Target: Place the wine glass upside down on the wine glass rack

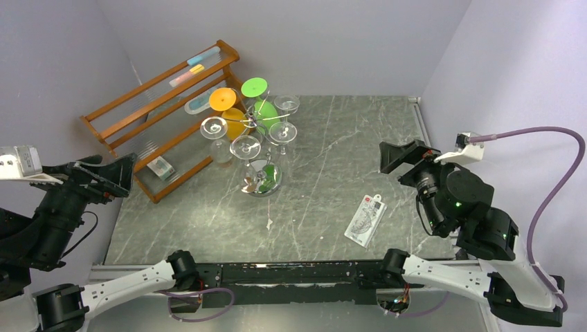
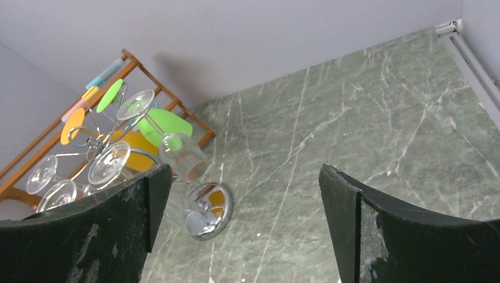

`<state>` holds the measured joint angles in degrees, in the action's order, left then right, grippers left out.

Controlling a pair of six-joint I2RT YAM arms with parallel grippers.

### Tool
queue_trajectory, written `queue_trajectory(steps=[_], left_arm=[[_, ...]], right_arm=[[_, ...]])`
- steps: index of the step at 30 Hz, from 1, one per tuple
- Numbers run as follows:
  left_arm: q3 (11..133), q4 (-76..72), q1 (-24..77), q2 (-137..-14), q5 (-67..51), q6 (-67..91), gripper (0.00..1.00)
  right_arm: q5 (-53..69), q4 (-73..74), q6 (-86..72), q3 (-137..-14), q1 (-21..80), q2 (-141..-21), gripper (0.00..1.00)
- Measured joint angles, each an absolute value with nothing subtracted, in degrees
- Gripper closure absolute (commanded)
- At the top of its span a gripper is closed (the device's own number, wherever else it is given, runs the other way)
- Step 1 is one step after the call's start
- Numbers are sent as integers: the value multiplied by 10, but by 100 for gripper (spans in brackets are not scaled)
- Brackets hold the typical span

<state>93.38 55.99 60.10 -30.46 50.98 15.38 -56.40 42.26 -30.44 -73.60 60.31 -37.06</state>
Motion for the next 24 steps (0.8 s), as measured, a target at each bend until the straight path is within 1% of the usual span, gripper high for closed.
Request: queue_trajectory(steps=[24], left_arm=[[920, 555, 601, -284, 505, 143, 4]], right_arm=[[-540, 401, -291, -734, 603, -366, 0]])
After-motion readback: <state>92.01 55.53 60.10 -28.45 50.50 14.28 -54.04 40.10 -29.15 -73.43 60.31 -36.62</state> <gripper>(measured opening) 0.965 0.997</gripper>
